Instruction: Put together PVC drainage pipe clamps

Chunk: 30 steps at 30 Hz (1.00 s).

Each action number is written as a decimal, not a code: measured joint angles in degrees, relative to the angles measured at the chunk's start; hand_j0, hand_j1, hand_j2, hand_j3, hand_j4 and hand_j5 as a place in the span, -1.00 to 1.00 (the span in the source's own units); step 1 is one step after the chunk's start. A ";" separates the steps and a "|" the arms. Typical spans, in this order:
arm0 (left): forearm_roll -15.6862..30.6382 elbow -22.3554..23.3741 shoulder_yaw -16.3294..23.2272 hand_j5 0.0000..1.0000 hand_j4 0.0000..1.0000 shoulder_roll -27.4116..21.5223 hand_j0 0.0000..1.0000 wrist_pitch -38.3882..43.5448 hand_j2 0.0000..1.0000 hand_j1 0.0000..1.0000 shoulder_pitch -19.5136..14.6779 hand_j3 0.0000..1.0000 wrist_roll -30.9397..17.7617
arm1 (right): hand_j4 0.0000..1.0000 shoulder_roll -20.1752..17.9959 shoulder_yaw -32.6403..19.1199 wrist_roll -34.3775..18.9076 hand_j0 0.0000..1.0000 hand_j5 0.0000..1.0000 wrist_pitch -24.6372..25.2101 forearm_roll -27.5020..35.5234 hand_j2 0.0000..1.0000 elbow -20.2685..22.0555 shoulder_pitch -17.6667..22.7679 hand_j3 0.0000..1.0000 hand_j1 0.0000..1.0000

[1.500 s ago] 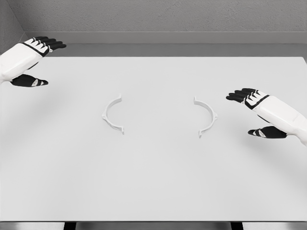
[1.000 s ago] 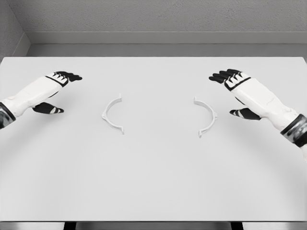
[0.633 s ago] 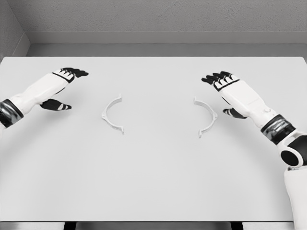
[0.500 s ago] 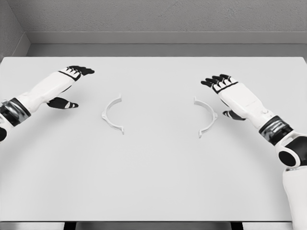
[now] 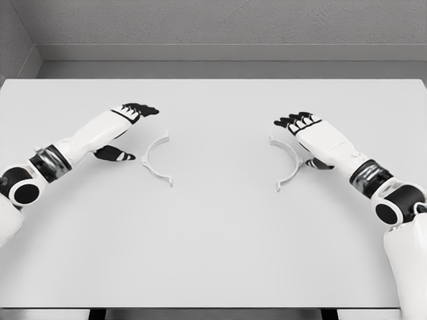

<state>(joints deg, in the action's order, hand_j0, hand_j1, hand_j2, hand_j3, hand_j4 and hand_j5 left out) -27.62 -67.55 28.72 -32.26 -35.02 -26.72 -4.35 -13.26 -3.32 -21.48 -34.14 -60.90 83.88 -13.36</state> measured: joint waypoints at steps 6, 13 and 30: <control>0.07 1.01 0.22 1.00 1.00 0.19 1.00 0.00 1.00 1.00 -0.35 1.00 0.01 | 1.00 -0.07 0.08 0.07 1.00 1.00 0.56 -0.04 1.00 -1.50 -0.62 1.00 1.00; 0.08 3.30 0.16 1.00 1.00 0.98 1.00 0.00 1.00 1.00 -0.62 1.00 0.01 | 1.00 -0.04 0.14 0.05 1.00 1.00 0.69 -0.16 1.00 -1.32 -0.53 1.00 1.00; 0.00 3.73 0.19 1.00 1.00 3.41 1.00 0.00 1.00 1.00 -0.70 1.00 0.01 | 1.00 0.18 2.60 -0.22 1.00 1.00 1.61 -0.20 1.00 0.14 -0.44 1.00 1.00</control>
<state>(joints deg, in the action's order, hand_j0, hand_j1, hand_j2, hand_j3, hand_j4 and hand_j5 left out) -27.63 -63.83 28.90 -28.86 -35.02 -27.42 -4.34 -13.08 -0.72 -21.71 -32.53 -61.10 84.02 -13.80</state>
